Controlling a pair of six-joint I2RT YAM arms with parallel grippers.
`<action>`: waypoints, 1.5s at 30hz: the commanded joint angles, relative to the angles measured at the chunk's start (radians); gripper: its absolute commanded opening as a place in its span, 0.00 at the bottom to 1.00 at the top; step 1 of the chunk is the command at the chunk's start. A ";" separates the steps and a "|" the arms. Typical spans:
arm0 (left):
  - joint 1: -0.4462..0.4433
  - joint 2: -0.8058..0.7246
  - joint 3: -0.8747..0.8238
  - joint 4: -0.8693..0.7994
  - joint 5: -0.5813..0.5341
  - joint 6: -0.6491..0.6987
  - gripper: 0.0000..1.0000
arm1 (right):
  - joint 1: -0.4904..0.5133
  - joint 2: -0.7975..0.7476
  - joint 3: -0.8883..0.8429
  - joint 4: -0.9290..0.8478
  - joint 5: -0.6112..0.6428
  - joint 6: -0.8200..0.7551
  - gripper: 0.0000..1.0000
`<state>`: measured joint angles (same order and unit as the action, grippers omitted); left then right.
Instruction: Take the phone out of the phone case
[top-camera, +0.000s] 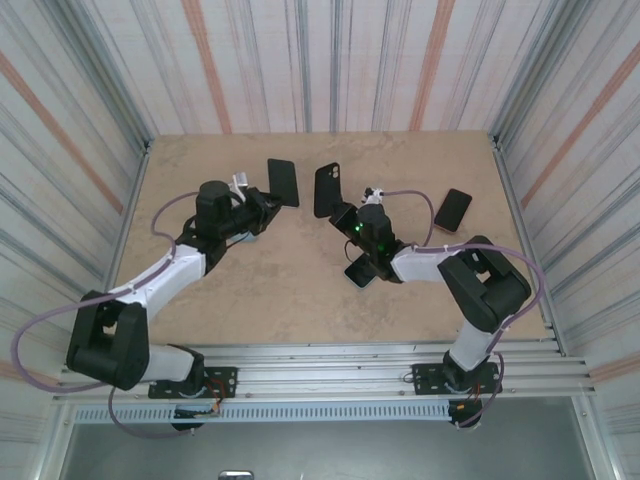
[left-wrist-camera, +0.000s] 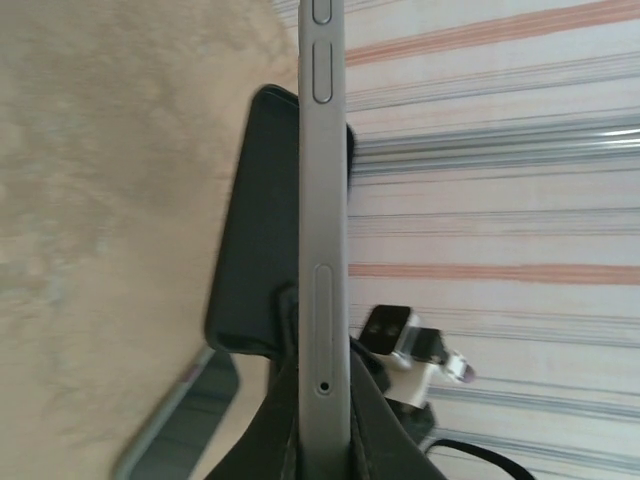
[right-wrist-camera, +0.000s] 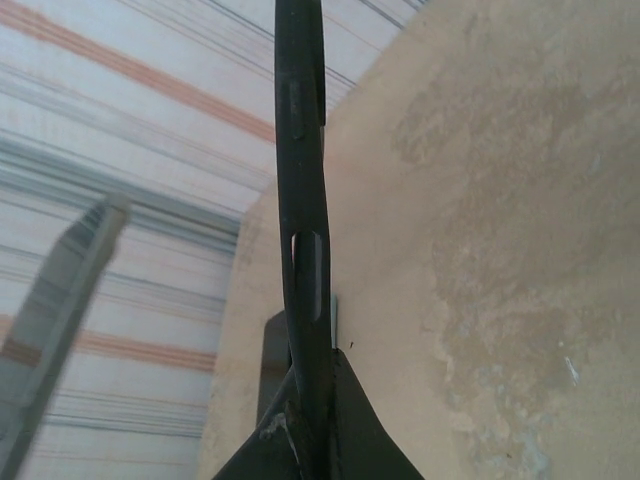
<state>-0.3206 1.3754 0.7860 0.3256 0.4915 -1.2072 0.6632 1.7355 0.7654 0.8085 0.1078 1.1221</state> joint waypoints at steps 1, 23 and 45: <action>0.020 0.052 -0.011 0.056 0.077 0.073 0.02 | 0.025 0.035 0.033 -0.026 0.008 0.076 0.00; 0.078 0.432 0.099 0.168 0.113 0.094 0.03 | 0.062 0.160 0.111 -0.068 0.027 0.150 0.00; 0.095 0.503 0.151 0.055 0.098 0.188 0.12 | 0.054 0.193 0.126 -0.063 0.008 0.170 0.00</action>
<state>-0.2298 1.8690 0.9104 0.3882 0.5831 -1.0603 0.7242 1.9114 0.8600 0.7536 0.1085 1.2594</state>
